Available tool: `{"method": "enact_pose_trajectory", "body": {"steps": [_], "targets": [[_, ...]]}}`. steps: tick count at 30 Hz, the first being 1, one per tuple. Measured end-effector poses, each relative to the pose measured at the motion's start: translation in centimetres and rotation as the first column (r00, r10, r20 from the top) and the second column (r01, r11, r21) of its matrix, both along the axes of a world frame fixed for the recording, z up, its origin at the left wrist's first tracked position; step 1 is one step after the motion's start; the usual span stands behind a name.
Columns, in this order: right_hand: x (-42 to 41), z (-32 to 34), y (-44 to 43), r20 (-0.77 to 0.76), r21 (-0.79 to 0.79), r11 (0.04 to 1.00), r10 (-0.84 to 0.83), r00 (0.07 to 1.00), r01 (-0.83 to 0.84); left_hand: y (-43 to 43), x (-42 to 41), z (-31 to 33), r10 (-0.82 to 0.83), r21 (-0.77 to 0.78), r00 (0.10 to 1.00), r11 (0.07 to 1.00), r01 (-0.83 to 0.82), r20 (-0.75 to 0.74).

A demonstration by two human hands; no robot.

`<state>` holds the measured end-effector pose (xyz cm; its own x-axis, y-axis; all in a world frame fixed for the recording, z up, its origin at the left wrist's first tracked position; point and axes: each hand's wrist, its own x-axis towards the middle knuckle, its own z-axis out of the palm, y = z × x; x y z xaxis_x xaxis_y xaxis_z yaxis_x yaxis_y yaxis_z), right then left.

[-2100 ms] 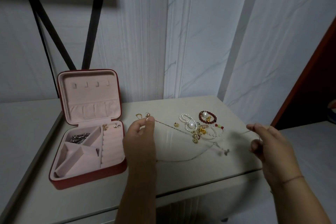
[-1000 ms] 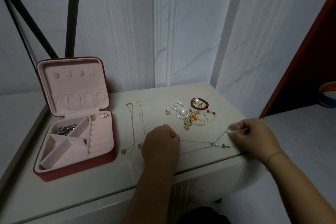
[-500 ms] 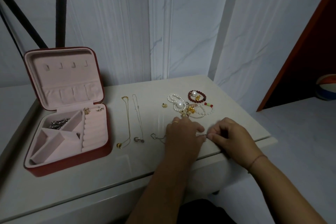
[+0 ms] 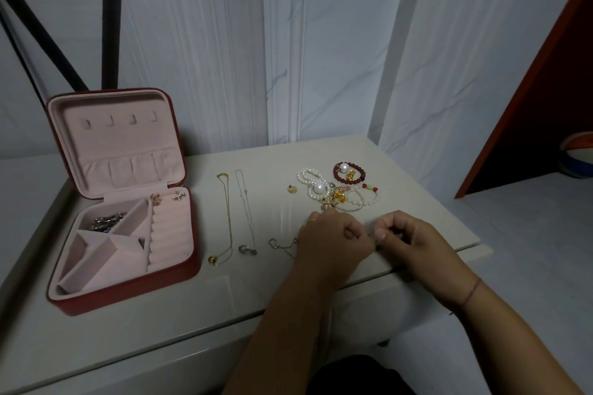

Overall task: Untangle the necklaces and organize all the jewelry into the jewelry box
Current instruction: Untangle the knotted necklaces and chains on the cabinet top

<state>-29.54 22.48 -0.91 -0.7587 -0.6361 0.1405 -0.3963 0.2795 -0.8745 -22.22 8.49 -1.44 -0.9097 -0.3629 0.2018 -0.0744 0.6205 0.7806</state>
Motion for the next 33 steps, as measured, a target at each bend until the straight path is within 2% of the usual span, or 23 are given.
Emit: {"method": "enact_pose_trajectory", "body": {"steps": [6, 12, 16, 19, 26, 33], "targets": [[0.6, 0.7, -0.5, 0.025, -0.134, 0.991, 0.015, 1.000, -0.012, 0.3, 0.5, 1.4, -0.086, 0.320, 0.996, 0.943, 0.092, -0.034], [1.1, 1.9, -1.2, 0.041, -0.231, 0.972, 0.040, 0.998, -0.029, -0.3, 0.5, 1.5, -0.090, 0.229, 0.993, 0.968, 0.104, -0.070], [1.1, 2.1, -1.3, 0.094, -0.236, 0.970, 0.075, 0.993, -0.051, -0.8, 0.6, 1.9, -0.175, 0.376, 0.985, 0.913, 0.158, 0.010], [1.0, 2.2, -1.2, 0.135, -0.250, 0.967, 0.084, 0.987, -0.048, -1.2, 0.6, 1.9, -0.178, 0.451, 0.984, 0.880, 0.150, 0.021], [0.8, 2.4, -1.1, 0.389, -0.371, 0.929, 0.160, 0.907, -0.005, -1.6, 0.6, 1.5, -0.177, 0.458, 0.984, 0.874, 0.163, -0.013], [1.0, 2.7, -1.6, 0.507, -0.465, 0.884, 0.225, 0.832, 0.045, -1.3, 0.5, 0.7, -0.152, 0.387, 0.988, 0.912, 0.135, 0.012]]}}
